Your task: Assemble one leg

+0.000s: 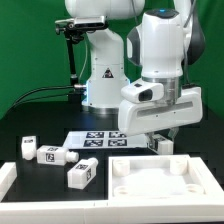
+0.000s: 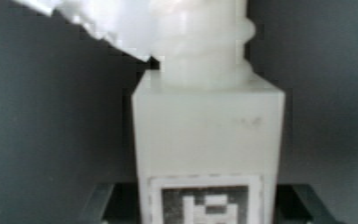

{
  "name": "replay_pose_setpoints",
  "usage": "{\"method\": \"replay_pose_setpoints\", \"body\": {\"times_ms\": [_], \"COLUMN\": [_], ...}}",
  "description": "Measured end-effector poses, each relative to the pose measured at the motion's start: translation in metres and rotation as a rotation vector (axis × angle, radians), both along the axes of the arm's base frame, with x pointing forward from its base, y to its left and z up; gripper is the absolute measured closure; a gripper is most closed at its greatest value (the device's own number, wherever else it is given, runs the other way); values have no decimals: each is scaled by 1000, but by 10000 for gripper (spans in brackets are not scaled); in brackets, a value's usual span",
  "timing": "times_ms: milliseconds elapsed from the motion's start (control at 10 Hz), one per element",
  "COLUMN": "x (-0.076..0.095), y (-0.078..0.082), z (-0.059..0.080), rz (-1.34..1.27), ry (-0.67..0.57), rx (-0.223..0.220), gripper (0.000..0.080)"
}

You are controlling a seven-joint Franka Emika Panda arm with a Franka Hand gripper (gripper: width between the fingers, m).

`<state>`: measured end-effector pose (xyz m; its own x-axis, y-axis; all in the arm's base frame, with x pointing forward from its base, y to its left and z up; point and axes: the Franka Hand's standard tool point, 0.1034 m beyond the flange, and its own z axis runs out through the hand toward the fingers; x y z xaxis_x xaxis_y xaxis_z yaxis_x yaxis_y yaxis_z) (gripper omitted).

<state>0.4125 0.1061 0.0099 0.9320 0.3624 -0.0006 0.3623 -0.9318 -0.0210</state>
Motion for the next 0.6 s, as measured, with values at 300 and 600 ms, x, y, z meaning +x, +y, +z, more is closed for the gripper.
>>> {"method": "replay_pose_setpoints", "body": {"times_ms": [300, 600], "x": [-6, -6], "y": [5, 4], "z": [0, -1], "rz": [-17, -16], "ry": [9, 11], "rx": [0, -1], "gripper": [515, 316]}}
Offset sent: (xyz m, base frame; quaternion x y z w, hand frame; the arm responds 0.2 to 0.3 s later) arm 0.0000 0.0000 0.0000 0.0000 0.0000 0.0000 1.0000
